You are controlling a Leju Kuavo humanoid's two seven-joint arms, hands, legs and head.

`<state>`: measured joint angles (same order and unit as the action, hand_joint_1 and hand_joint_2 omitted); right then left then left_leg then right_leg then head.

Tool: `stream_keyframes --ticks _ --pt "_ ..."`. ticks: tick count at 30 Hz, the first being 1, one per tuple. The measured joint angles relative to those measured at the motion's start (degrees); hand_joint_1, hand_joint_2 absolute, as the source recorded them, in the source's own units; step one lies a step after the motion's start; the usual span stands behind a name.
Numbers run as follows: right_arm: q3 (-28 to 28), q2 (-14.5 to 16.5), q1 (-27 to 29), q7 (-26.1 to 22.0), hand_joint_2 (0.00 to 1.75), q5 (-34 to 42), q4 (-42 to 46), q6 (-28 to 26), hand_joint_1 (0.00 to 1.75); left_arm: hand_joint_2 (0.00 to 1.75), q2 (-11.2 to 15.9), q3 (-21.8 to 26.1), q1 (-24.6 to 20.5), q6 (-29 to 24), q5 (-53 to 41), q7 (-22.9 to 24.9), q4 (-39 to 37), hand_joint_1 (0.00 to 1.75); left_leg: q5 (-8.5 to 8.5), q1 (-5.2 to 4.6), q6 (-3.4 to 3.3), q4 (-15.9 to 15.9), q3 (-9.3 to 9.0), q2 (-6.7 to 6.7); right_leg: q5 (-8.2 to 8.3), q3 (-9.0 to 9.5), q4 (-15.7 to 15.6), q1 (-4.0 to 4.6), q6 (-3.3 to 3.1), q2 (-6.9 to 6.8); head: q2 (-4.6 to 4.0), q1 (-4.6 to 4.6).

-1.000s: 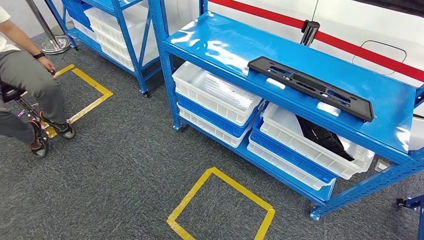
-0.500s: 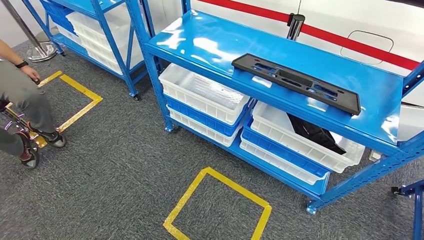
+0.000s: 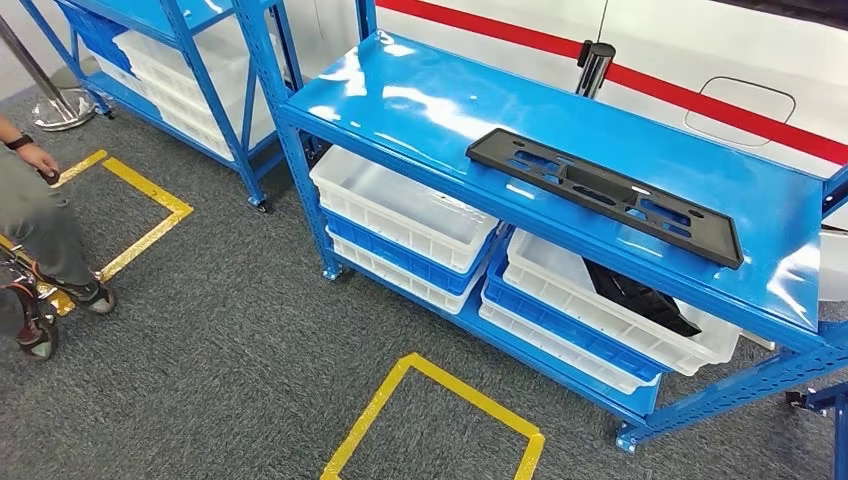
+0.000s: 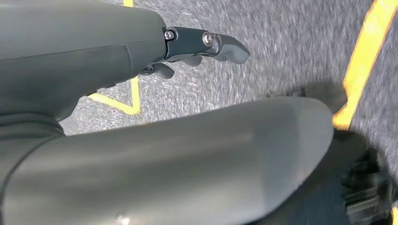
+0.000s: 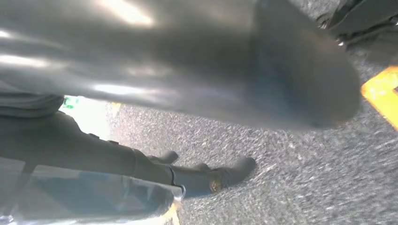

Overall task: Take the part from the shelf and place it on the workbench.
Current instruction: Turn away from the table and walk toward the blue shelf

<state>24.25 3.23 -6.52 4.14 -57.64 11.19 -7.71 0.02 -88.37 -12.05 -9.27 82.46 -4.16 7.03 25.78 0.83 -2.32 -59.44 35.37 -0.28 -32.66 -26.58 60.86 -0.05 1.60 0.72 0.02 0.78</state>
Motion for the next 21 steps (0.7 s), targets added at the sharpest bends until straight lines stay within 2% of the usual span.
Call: stream_keyframes --ticks 2,4,5,6,7,9,10,11,12,13,15,16,17,19,20,21 --pt "0.1 0.1 -0.2 0.0 0.00 0.0 0.0 0.0 0.00 0.00 0.0 0.0 -0.1 0.1 0.1 0.0 0.0 0.00 0.62 0.09 -0.42 0.4 -1.26 0.02 -0.70 -4.17 6.8 -0.29 -0.07 -0.06 0.00 -0.10" --pt "0.2 0.0 -0.2 0.0 0.00 0.0 0.0 0.0 0.00 0.00 0.0 0.0 -0.1 0.2 0.1 0.0 0.0 0.00 1.62 0.11 -0.51 0.4 -2.24 -0.02 -3.40 -9.33 12.8 -0.51 -0.40 -0.09 0.00 -0.09" --pt "0.2 0.0 0.0 0.0 0.00 -0.1 0.0 0.0 0.00 0.00 0.0 0.0 -0.1 0.2 0.1 0.1 0.0 0.00 2.22 0.13 -0.44 0.4 -2.91 -0.12 -4.71 -11.06 13.6 -0.63 -0.30 -0.11 0.00 -0.12" --pt "0.2 0.0 0.2 0.0 0.00 -0.1 0.0 0.0 0.00 0.00 0.0 0.0 0.0 0.2 0.1 0.1 0.0 0.00 2.87 0.16 -0.32 0.4 -3.71 -0.22 -5.08 -11.97 12.7 -0.77 0.07 -0.13 0.00 -0.14" --pt "0.2 -0.1 0.3 0.0 0.00 -0.1 0.0 0.0 0.00 0.00 0.0 0.0 0.0 0.2 0.1 0.1 0.0 0.00 3.53 0.19 -0.13 0.4 -4.56 -0.31 -4.01 -12.05 10.0 -0.98 0.79 -0.19 0.00 -0.20" --pt "0.2 -0.1 0.4 0.0 0.00 -0.2 -0.1 0.0 0.00 0.00 0.0 0.0 0.0 0.2 0.1 0.2 0.0 0.00 4.87 0.27 0.45 0.4 -6.17 -0.35 1.81 -10.92 3.1 -1.35 2.34 -0.69 0.00 -0.22" --pt "0.2 0.0 0.4 0.0 0.00 -0.2 -0.1 0.0 0.00 0.00 0.0 0.0 0.0 0.2 0.1 0.2 0.0 0.00 5.50 0.29 0.86 0.4 -6.73 -0.32 4.27 -10.38 0.9 -1.24 2.32 -1.04 0.00 -0.24" --pt "0.2 0.0 0.4 0.0 0.00 -0.3 -0.1 0.0 0.00 0.00 0.0 0.0 0.0 0.2 0.1 0.3 0.0 0.00 6.08 0.30 1.32 0.5 -7.18 -0.28 5.93 -9.87 -0.2 -0.95 1.82 -1.31 0.00 -0.19" --pt "0.3 0.0 0.4 0.0 0.00 -0.3 -0.2 0.0 0.00 0.00 0.0 0.0 0.0 0.2 0.0 0.3 0.0 0.00 6.41 0.32 1.76 0.4 -7.58 -0.24 6.40 -9.63 -0.4 -0.72 0.86 -1.41 0.00 -0.18" --pt "0.3 -0.1 0.3 0.1 0.00 -0.4 -0.2 0.0 0.00 0.00 -0.1 0.0 -0.1 0.2 0.0 0.4 0.0 0.00 6.52 0.43 2.13 0.2 -7.87 -0.15 6.13 -9.11 -0.5 -0.54 -0.19 -1.28 0.00 -0.14" --pt "0.3 -0.2 0.2 0.0 0.87 -0.6 -0.2 0.0 0.00 0.00 -0.2 0.0 -0.4 0.2 0.0 0.4 0.0 0.00 6.33 0.76 2.59 -2.2 -7.44 0.02 5.94 -7.79 -0.9 -0.81 -1.50 -0.98 0.00 -0.09" --pt "0.3 -0.2 0.1 0.0 1.31 -0.7 -0.2 0.0 0.00 0.00 -0.2 0.0 -0.5 0.2 0.0 0.4 0.0 0.00 6.51 0.85 2.74 -4.8 -6.17 0.08 5.73 -7.05 -1.1 -0.84 -2.00 -0.90 0.00 -0.03" --pt "0.3 -0.3 0.1 -0.1 1.75 -0.8 -0.1 0.0 0.00 0.00 -0.2 0.0 -0.6 0.2 0.0 0.3 0.0 0.00 7.31 0.89 2.89 -8.2 -4.13 0.11 5.51 -6.48 -1.2 -0.83 -2.48 -0.89 0.00 0.02" --pt "0.3 -0.4 -0.1 -0.2 1.75 -1.0 -0.1 0.1 0.00 0.00 -0.2 0.0 -0.6 0.3 0.0 0.0 0.0 0.00 10.47 0.82 3.10 -14.5 0.70 0.10 4.94 -5.85 -1.3 -0.56 -3.20 -0.75 0.01 0.09" --pt "0.3 -0.4 -0.1 -0.3 1.75 -1.0 -0.1 0.1 0.00 0.00 -0.2 0.0 -0.6 0.3 0.0 -0.1 0.0 0.00 11.67 0.82 3.14 -16.0 2.65 0.11 4.61 -5.54 -1.3 -0.40 -3.40 -0.60 0.01 0.09" --pt "0.4 -0.4 0.0 -0.3 1.75 -0.9 -0.2 0.1 0.00 0.00 -0.2 0.0 -0.5 0.4 0.0 -0.2 0.0 0.00 11.58 0.79 3.05 -15.8 3.79 0.11 4.27 -5.15 -1.3 -0.25 -3.48 -0.43 0.01 0.11"
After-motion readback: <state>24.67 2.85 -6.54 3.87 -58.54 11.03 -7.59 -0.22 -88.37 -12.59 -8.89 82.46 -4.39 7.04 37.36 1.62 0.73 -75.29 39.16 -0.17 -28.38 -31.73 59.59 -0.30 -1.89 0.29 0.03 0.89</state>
